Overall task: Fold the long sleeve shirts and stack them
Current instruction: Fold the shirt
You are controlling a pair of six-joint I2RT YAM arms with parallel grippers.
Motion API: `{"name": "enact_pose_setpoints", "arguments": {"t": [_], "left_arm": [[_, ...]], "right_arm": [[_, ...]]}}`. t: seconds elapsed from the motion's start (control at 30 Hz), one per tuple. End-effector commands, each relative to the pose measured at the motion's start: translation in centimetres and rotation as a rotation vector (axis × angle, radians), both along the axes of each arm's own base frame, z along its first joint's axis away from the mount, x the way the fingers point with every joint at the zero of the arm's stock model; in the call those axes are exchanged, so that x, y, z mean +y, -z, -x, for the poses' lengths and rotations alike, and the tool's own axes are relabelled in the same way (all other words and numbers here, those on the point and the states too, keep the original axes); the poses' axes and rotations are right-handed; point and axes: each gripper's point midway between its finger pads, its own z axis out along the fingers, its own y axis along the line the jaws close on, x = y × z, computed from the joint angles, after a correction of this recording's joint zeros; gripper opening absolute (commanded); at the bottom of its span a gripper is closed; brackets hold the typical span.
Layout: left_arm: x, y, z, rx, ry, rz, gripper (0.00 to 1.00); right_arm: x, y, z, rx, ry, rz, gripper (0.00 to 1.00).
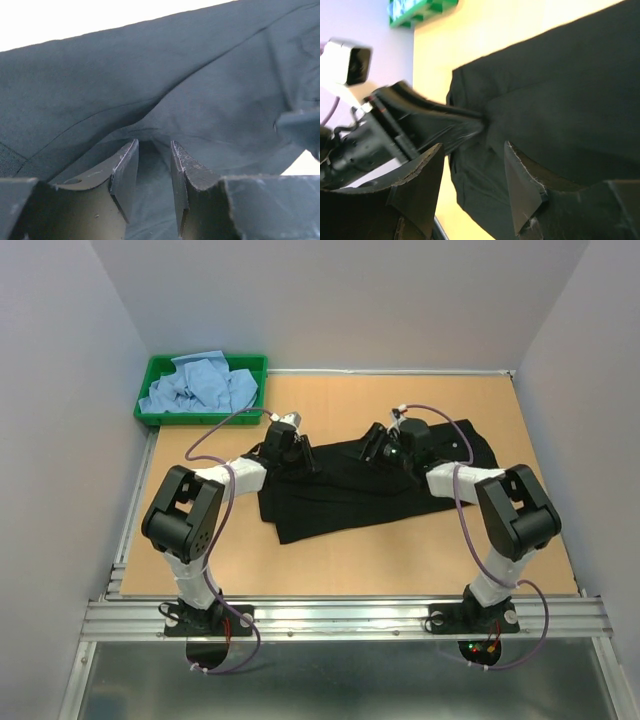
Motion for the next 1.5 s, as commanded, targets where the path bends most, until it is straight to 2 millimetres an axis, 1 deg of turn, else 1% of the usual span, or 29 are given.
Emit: {"name": "enact_pose_setpoints", "arguments": {"t": [0.0, 0.07, 0.13, 0.27, 0.3, 0.4, 0.43, 0.5, 0.53, 0.6, 0.63, 0.67, 0.7, 0.77, 0.87, 0.9, 0.97, 1.0, 1.1, 1.13, 1.17, 1.2, 1.23, 1.27, 1.3, 1.33, 1.37, 1.4, 1.47], "left_arm": [[0.3, 0.1, -0.5, -0.014, -0.032, -0.009, 0.41], [0.7, 1.1, -0.1, 0.006, -0.042, -0.028, 0.41], [1.4, 2.6, 0.4, 0.042, -0.062, -0.05, 0.41], [2.6, 4.8, 1.7, 0.118, -0.101, -0.068, 0.41], [3.0, 5.1, 1.8, 0.126, -0.112, -0.074, 0.41], [4.3, 5.9, 2.0, 0.149, -0.154, -0.097, 0.4], [4.7, 6.2, 2.1, 0.159, -0.162, -0.101, 0.4], [5.5, 6.4, 2.2, 0.171, -0.185, -0.104, 0.39], [5.7, 6.5, 2.2, 0.174, -0.191, -0.104, 0.38], [6.2, 6.8, 2.3, 0.182, -0.203, -0.107, 0.38], [6.2, 6.8, 2.3, 0.181, -0.205, -0.108, 0.38], [6.3, 6.8, 2.3, 0.183, -0.207, -0.108, 0.38], [6.4, 6.9, 2.2, 0.185, -0.211, -0.108, 0.38], [6.5, 7.0, 2.3, 0.189, -0.211, -0.109, 0.38], [6.8, 7.1, 2.3, 0.193, -0.221, -0.114, 0.38], [6.8, 7.0, 2.2, 0.188, -0.221, -0.114, 0.38], [6.7, 6.4, 2.2, 0.178, -0.213, -0.111, 0.39], [6.6, 5.6, 1.9, 0.157, -0.211, -0.103, 0.4], [6.3, 3.3, 1.2, 0.1, -0.189, -0.097, 0.49], [6.2, 1.7, 0.9, 0.062, -0.188, -0.09, 0.53], [6.0, 0.7, 0.8, 0.042, -0.177, -0.097, 0.61], [6.0, -0.2, 0.8, 0.022, -0.173, -0.096, 0.66], [6.1, -1.9, 0.8, -0.011, -0.179, -0.092, 0.7], [6.1, -2.8, 0.9, -0.031, -0.179, -0.09, 0.78], [6.1, -3.5, 1.1, -0.045, -0.18, -0.087, 0.81], [6.1, -5.1, 1.3, -0.08, -0.184, -0.075, 0.83], [6.3, -5.0, 2.0, -0.07, -0.19, -0.079, 0.86], [6.8, -5.8, 2.1, -0.092, -0.216, -0.084, 0.86], [7.2, -5.6, 3.0, -0.075, -0.228, -0.1, 0.86]], "right_arm": [[3.3, -1.3, 0.1, -0.07, -0.072, -0.076, 0.57], [4.4, -0.4, 0.8, -0.055, -0.111, -0.081, 0.57], [5.0, 1.6, 1.3, -0.017, -0.146, -0.073, 0.57], [4.0, 5.7, 2.1, 0.027, -0.129, -0.006, 0.57], [3.2, 7.1, 2.8, 0.051, -0.122, 0.019, 0.57], [1.0, 9.4, 3.4, 0.103, -0.08, 0.052, 0.57], [-0.6, 10.7, 4.0, 0.135, -0.055, 0.071, 0.57], [-2.4, 11.5, 4.4, 0.153, -0.025, 0.086, 0.57], [-4.3, 12.5, 4.9, 0.181, 0.001, 0.098, 0.57], [-6.0, 12.5, 5.1, 0.179, 0.027, 0.101, 0.57], [-7.5, 12.6, 4.8, 0.18, 0.058, 0.105, 0.57], [-8.4, 13.2, 5.4, 0.201, 0.075, 0.111, 0.57], [-9.8, 12.9, 5.1, 0.197, 0.105, 0.105, 0.57], [-11.3, 13.4, 5.6, 0.217, 0.135, 0.104, 0.57], [-13.5, 13.0, 5.5, 0.208, 0.169, 0.092, 0.57], [-13.8, 13.0, 5.7, 0.212, 0.176, 0.091, 0.57], [-14.2, 11.7, 5.6, 0.181, 0.177, 0.08, 0.57], [-14.4, 12.3, 6.5, 0.241, 0.175, 0.101, 0.57], [-15.3, 8.4, 4.5, 0.141, 0.189, 0.19, 0.57], [-16.1, 8.5, 5.0, 0.161, 0.192, 0.255, 0.57], [-17.4, 5.5, 3.1, 0.072, 0.264, 0.311, 0.57], [-18.2, 4.5, 2.6, 0.047, 0.29, 0.356, 0.57], [-19.6, 4.5, 2.6, 0.052, 0.315, 0.446, 0.57], [-20.2, 2.0, 1.3, -0.011, 0.336, 0.476, 0.57], [-20.8, 1.7, 1.0, -0.012, 0.345, 0.513, 0.57], [-21.3, 1.6, 1.0, -0.006, 0.332, 0.565, 0.57], [-21.9, 0.2, -0.1, -0.033, 0.359, 0.597, 0.57], [-22.2, 0.6, -0.2, -0.012, 0.352, 0.622, 0.57], [-23.0, 0.3, -0.9, -0.019, 0.366, 0.669, 0.57]]}}
